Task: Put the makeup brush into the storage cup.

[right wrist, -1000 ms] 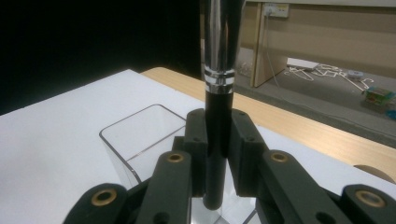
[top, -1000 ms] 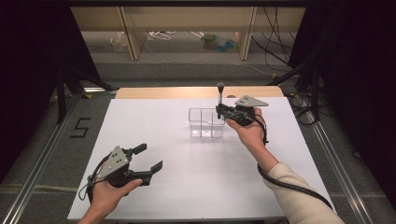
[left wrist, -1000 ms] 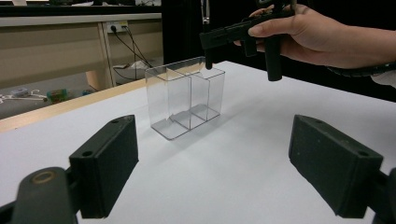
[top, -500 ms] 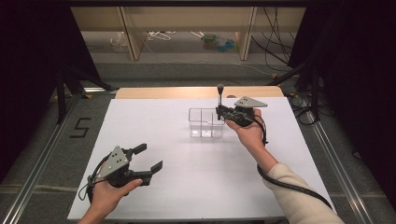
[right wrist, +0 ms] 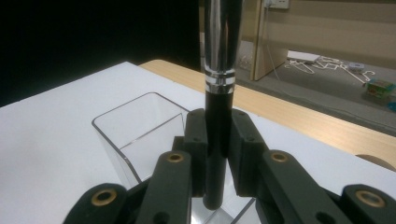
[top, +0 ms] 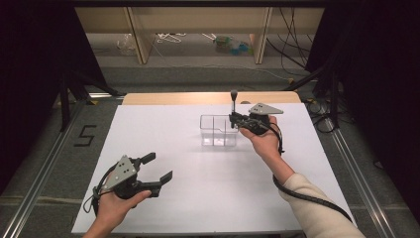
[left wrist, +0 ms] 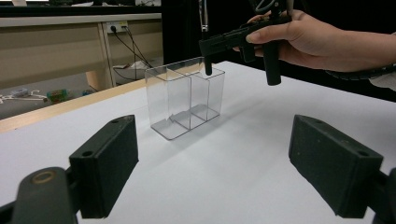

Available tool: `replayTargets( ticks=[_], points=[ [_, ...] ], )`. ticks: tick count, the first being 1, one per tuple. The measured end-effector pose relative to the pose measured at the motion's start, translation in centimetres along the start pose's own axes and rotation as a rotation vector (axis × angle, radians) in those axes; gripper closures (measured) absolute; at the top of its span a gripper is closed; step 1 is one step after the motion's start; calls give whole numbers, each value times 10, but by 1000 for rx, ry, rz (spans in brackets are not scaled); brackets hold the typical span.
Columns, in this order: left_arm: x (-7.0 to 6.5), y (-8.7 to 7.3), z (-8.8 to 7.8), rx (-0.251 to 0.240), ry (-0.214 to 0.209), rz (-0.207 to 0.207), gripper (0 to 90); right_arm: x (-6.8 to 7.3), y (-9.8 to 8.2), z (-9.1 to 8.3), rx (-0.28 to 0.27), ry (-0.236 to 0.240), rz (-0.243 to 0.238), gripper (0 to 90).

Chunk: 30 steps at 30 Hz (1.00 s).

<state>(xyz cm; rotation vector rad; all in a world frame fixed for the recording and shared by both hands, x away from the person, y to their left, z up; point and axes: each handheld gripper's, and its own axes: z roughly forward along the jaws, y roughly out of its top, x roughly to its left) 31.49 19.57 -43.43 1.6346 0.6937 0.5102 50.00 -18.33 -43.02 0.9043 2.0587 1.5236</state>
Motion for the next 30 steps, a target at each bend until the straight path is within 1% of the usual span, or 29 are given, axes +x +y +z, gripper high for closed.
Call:
replayTargets(
  ticks=[1,3,4,5,9,10,16,17,18,19,21,23,25,26,27,28,30],
  points=[
    [0,0,0,0,1,0,155,0,0,0,-1,0,0,795],
    [-1,0,0,4,8,-15,155,0,-1,1,-6,2,2,795],
    [-1,0,-1,10,10,-9,155,0,-1,1,-5,1,2,795],
    [0,0,0,-1,-1,1,155,0,-1,1,-5,1,2,795],
    [0,0,0,1,1,0,155,-1,-1,1,-7,1,1,795],
    [0,0,0,1,1,1,155,-1,-1,1,3,3,-1,795],
    [0,0,0,1,1,0,155,-1,-2,1,7,-2,0,795],
    [0,0,0,1,0,1,155,-1,-2,1,9,5,-1,795],
    [0,0,0,1,1,1,155,-1,-2,1,16,-3,-3,795],
    [0,0,0,1,1,0,155,-1,-3,2,8,5,0,795],
    [0,0,-1,8,5,1,155,-1,-3,2,5,3,1,795],
    [0,0,0,1,-5,7,155,0,-3,2,12,-3,2,795],
    [0,0,0,2,-5,8,155,-1,-4,2,13,-1,2,795],
    [0,0,0,1,0,0,155,-1,-4,3,10,2,2,795],
    [0,0,0,1,-5,8,155,-1,-4,3,11,2,3,795],
    [0,0,0,2,-3,2,155,-1,-4,2,22,0,2,795],
    [0,0,0,6,-2,8,155,-1,-5,3,15,0,2,795]
  ],
)
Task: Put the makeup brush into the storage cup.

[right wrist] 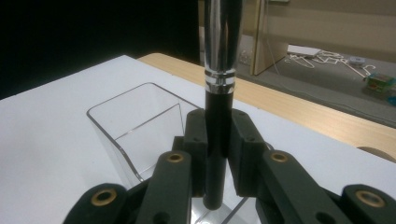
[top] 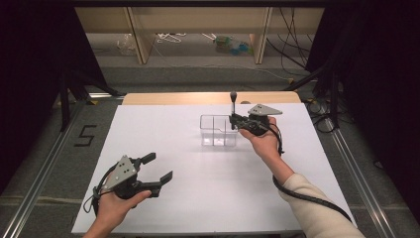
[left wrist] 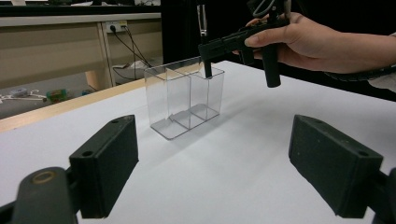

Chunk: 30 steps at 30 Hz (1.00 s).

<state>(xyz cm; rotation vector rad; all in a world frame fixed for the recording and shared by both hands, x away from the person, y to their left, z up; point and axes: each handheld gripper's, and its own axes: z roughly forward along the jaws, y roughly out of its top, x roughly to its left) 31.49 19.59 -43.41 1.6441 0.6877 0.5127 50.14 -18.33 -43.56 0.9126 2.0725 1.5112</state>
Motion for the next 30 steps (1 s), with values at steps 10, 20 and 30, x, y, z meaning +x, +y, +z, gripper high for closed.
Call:
replayTargets(
  ticks=[10,20,30],
  points=[
    [0,0,0,6,1,0,156,0,-1,1,1,2,1,795],
    [0,0,0,6,2,2,156,-1,-3,1,17,5,2,795],
    [0,0,0,5,2,1,156,0,-4,2,21,-1,8,795]
  ],
)
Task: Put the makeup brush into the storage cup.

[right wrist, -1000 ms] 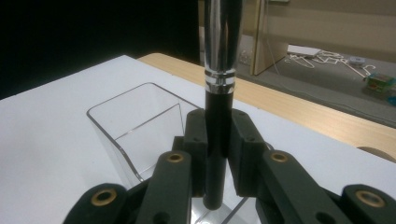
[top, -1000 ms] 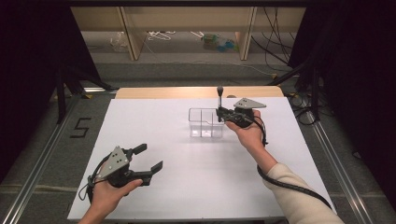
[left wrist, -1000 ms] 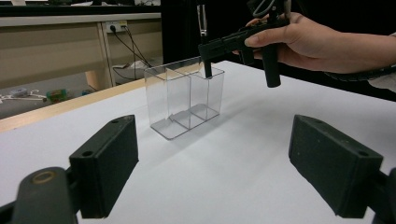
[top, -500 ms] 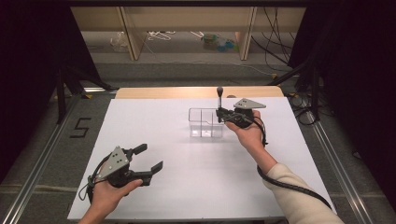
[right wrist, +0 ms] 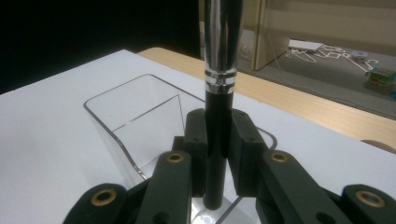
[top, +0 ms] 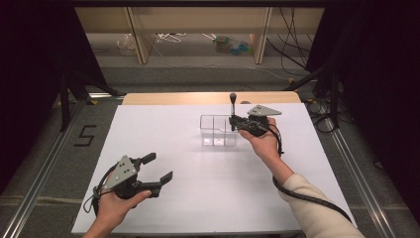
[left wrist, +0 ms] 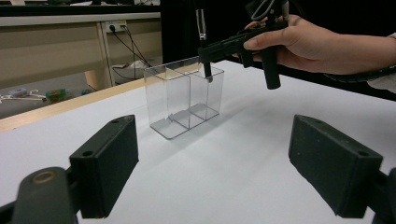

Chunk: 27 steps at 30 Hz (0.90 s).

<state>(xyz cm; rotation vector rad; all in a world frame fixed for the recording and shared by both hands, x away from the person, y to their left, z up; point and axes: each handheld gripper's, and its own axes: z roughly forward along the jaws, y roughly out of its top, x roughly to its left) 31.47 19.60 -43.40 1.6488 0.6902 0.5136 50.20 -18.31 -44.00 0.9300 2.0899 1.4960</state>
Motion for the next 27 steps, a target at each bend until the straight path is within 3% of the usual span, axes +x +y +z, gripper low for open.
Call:
replayTargets(
  ticks=[9,11,15,17,18,27],
  points=[
    [0,0,0,1,0,0,156,-1,-1,0,15,6,2,795],
    [-2,-1,0,1,9,-28,156,-1,-2,0,18,5,4,795],
    [-2,-1,0,0,9,-27,156,-1,-2,0,19,3,-1,795],
    [0,0,0,1,3,-7,156,-1,-3,1,14,7,-1,794],
    [-1,-1,0,0,9,-25,156,-1,-3,1,15,5,-1,795],
    [0,0,0,2,4,-8,156,-1,-3,2,11,6,0,794]
  ],
)
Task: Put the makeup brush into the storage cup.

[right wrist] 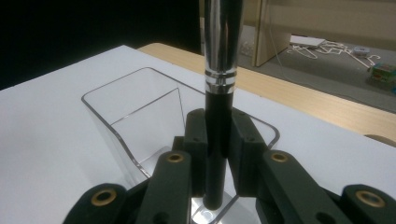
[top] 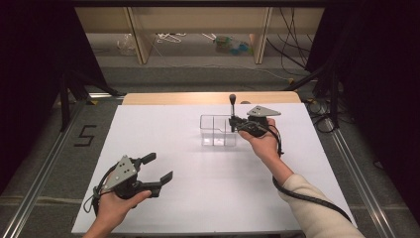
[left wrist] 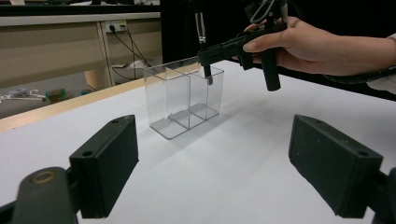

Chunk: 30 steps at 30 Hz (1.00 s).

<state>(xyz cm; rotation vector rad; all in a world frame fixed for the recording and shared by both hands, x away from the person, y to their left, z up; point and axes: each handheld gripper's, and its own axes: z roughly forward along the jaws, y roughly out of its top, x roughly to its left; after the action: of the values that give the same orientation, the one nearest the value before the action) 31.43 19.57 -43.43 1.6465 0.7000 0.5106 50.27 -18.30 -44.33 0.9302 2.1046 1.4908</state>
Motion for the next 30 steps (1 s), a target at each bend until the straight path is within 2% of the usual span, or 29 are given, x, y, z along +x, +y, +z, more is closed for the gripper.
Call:
replayTargets(
  ticks=[2,4,12,15,19,27,30],
  points=[
    [0,0,0,0,0,1,156,0,0,0,0,0,1,795],
    [-1,0,0,-1,2,-18,156,0,0,0,0,0,2,795],
    [0,0,0,0,2,-8,156,1,2,-2,-5,2,-3,782],
    [1,0,0,-1,2,-7,156,4,6,-4,-23,2,-16,670],
    [1,0,-1,1,2,1,156,5,11,-7,-49,-2,-29,563],
    [0,0,0,0,2,-6,156,5,16,-14,-45,-26,-39,436],
    [0,0,0,1,3,-7,156,4,17,-15,-31,-3,-39,394]
  ],
)
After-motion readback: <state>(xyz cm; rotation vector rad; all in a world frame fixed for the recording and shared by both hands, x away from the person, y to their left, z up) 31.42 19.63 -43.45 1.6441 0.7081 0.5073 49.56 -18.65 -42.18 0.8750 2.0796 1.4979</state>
